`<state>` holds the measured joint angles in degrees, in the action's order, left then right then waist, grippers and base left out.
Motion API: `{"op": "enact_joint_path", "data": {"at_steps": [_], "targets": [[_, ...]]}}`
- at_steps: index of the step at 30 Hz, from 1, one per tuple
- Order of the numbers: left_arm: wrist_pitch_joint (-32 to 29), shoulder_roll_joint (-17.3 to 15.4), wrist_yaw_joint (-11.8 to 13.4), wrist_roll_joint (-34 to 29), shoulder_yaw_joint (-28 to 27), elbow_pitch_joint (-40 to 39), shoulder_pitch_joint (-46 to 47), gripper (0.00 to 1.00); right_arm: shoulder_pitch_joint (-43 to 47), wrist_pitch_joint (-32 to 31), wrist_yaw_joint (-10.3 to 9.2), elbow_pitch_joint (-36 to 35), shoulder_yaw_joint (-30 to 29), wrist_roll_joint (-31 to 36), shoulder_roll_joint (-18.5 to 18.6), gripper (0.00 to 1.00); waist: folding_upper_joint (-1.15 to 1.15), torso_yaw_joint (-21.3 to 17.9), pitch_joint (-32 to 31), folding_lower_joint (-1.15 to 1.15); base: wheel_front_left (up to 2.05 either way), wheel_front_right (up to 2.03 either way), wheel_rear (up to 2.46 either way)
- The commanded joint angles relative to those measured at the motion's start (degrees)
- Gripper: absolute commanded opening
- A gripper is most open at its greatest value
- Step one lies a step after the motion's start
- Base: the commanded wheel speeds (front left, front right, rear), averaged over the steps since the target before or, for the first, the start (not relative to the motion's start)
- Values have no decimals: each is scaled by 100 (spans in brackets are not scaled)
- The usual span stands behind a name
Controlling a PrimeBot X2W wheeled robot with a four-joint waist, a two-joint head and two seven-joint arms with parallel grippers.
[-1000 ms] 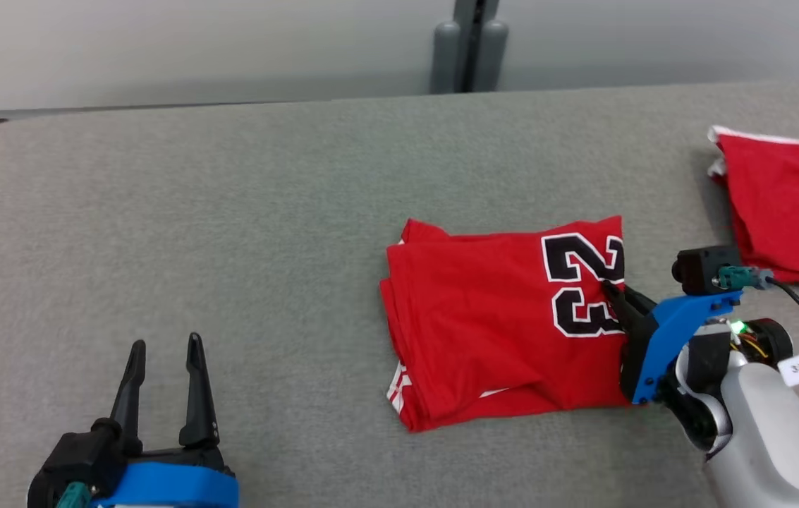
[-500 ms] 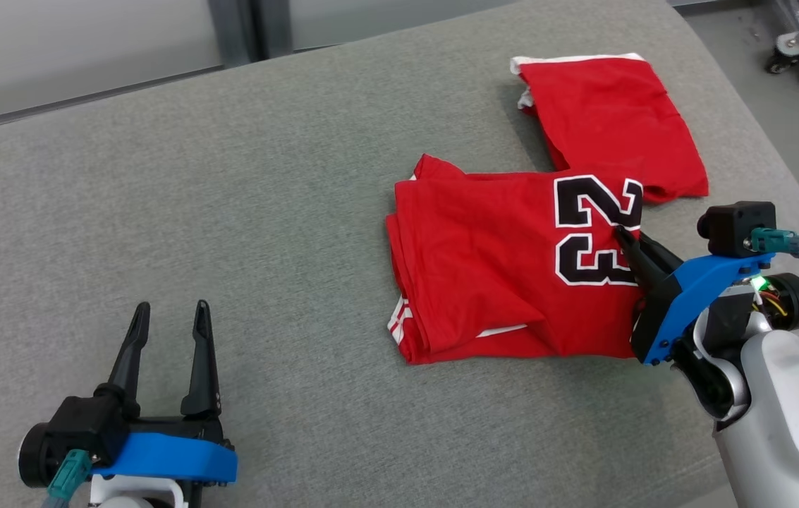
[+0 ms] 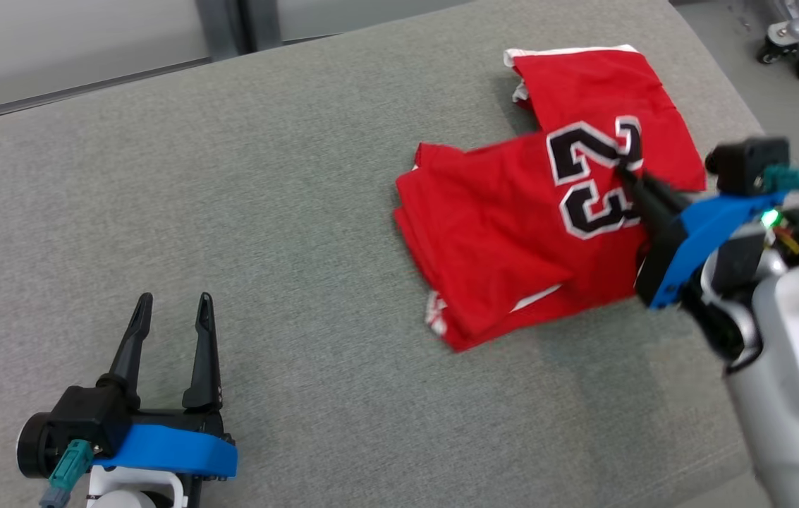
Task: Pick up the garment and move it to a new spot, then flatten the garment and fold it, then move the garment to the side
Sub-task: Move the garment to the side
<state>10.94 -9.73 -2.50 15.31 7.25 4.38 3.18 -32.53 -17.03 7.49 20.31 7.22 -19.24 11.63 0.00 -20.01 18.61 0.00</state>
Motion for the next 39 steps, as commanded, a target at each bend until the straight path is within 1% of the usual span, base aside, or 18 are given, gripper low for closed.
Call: {"op": "enact_joint_path", "data": {"at_steps": [1,5,11,12,15,20,24,25,26,27,33,39], "targets": [[27,-8,17,23,-8,13,68,100,-243,-48,0,-3,5,55,101,0,0,59,10,0,0,0,0],[70,24,16,44,20,52,106,100,-762,-300,0,131,18,75,331,0,0,245,26,0,0,0,0],[142,54,40,75,50,146,168,100,-1425,-615,0,521,-134,16,740,0,0,575,89,0,0,0,0],[161,61,30,72,70,174,189,100,-1558,-701,0,652,-215,54,905,0,0,690,107,0,0,0,0],[186,70,24,71,98,197,209,100,-1693,-802,0,821,-361,116,1184,0,0,848,148,0,0,0,0],[230,70,8,83,147,222,251,100,-1720,-876,0,1048,-789,274,1626,0,0,1044,228,0,0,0,0],[235,54,19,78,167,240,280,100,-1648,-800,0,1218,-1098,543,1823,0,0,1131,301,0,0,0,0],[241,45,22,79,167,244,287,100,-1634,-744,0,1281,-1209,632,1830,25,0,1142,316,0,0,0,0],[241,38,26,82,168,245,299,100,-1625,-677,0,1330,-1301,721,1799,74,0,1150,332,0,0,0,0],[241,31,27,85,168,248,309,100,-1597,-634,0,1403,-1366,827,1753,100,0,1158,342,0,0,0,0],[216,-20,48,94,176,248,342,100,-1529,-244,0,1668,-1690,1248,1454,100,0,1153,375,0,0,0,0],[195,-65,79,108,170,239,342,100,-1641,6,0,1721,-1535,1326,1253,100,0,1093,329,0,0,0,0]]}}
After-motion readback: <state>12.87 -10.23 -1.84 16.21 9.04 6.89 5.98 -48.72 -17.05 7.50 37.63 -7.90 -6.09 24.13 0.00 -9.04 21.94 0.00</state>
